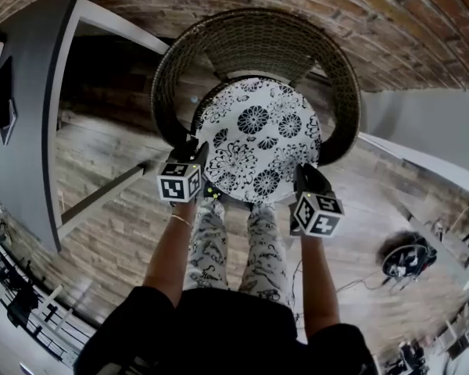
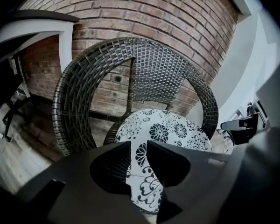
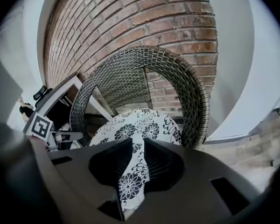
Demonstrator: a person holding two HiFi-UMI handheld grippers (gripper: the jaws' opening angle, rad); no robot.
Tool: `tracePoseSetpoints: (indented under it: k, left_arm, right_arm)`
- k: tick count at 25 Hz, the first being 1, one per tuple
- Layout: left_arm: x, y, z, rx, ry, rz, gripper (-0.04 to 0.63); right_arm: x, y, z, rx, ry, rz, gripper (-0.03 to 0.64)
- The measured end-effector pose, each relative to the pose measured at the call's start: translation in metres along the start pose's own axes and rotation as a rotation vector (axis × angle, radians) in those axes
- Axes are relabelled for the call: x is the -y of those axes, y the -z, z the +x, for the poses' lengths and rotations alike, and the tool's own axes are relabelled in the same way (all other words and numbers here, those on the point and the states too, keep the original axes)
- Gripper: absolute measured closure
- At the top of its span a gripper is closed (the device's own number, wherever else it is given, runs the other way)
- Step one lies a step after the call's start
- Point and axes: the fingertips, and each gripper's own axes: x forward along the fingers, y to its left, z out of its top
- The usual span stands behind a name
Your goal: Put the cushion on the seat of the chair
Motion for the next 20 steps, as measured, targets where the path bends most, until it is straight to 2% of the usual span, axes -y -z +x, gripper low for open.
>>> tracePoseSetpoints:
  k: [4,11,20]
  left_arm:
    - [0.0,-0.002,-0.01,0.025,-0.005,0.001,0.542]
    - [0.002,-0.012,-0.03,0.071,-0.001,0.019,0.583]
    - [0.034,-0.033,-0.055,0.138,0.128,0.074,0.592]
  right_arm:
    - [-0.004,0.0,-0.005,0.011,-0.001,0.007,0.543]
    - [-0.007,-0.004,-0.015,0.038,0.02,0.02,0.562]
    - [-0.013,-0.01,-0.032,0.097,0.047,0.049,0.618]
